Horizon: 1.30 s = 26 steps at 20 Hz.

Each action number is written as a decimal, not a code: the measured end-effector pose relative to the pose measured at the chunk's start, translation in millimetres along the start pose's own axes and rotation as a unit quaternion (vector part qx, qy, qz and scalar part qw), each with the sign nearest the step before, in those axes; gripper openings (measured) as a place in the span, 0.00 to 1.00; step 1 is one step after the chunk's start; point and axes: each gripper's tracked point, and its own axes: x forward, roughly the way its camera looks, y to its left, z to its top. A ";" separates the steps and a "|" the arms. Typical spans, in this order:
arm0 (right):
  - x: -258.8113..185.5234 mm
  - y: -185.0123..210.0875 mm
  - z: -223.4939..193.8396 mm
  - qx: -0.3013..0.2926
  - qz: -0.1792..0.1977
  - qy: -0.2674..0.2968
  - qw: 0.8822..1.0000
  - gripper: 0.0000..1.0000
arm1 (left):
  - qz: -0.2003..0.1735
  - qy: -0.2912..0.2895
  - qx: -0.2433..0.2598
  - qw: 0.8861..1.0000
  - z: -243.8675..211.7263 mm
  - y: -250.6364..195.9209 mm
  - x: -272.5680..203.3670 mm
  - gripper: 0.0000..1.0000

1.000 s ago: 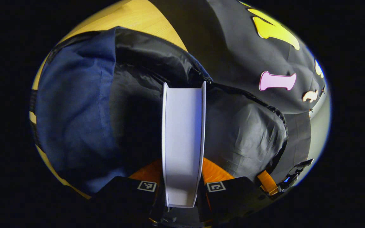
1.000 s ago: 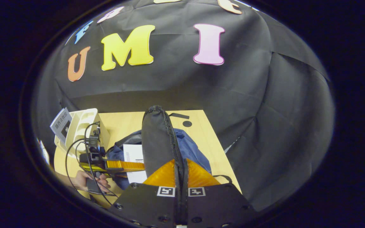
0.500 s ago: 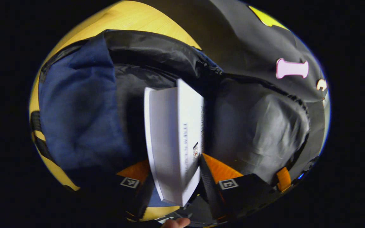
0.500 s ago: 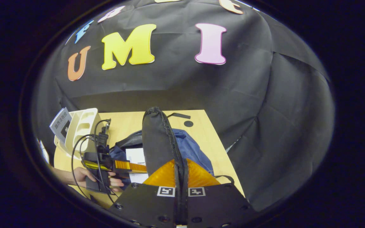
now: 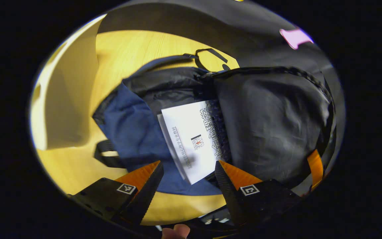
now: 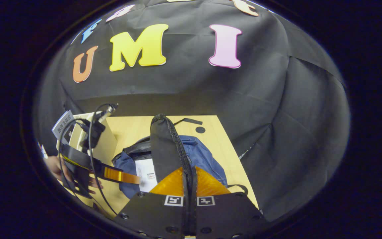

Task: Open the schoolbag, grab two books from the bookshelf and put them into the schoolbag.

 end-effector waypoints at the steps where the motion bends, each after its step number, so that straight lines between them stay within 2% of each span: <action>1: -0.3 1.5 1.1 0.000 0.001 0.000 1.000 0.00 | 0.014 -0.011 0.022 1.000 5.0 1.3 -14.6 0.98; 4: -0.9 4.4 1.0 0.001 -0.002 0.000 1.000 0.00 | 0.077 -0.066 0.096 0.990 20.9 17.4 -56.7 0.98; 5: -2.3 6.1 2.0 0.002 -0.002 0.000 1.000 0.00 | 0.092 -0.093 0.111 0.985 28.0 21.6 -71.2 1.00; 7: -3.6 9.0 2.6 0.000 -0.003 0.000 1.000 0.00 | 0.112 -0.139 0.123 0.976 35.1 27.2 -100.3 0.98; 11: -7.4 13.3 3.5 -0.018 -0.006 -0.002 1.000 0.00 | 0.160 -0.201 0.106 0.961 46.3 62.5 -168.3 0.97; 17: -8.5 7.4 8.9 -0.051 -0.026 -0.007 0.998 0.00 | 0.189 -0.280 0.040 0.940 65.9 120.6 -258.6 0.97; 21: -10.6 10.3 8.2 -0.042 -0.026 -0.008 0.999 0.00 | 0.218 -0.276 0.003 0.936 72.6 178.3 -295.6 0.98; 24: -12.5 13.0 6.5 -0.037 -0.025 -0.008 0.999 0.00 | 0.207 -0.242 -0.023 0.948 75.9 210.7 -302.8 0.98; 26: -13.5 14.4 4.0 -0.034 -0.026 -0.008 0.999 0.00 | 0.210 -0.222 -0.032 0.952 83.4 232.2 -301.2 0.98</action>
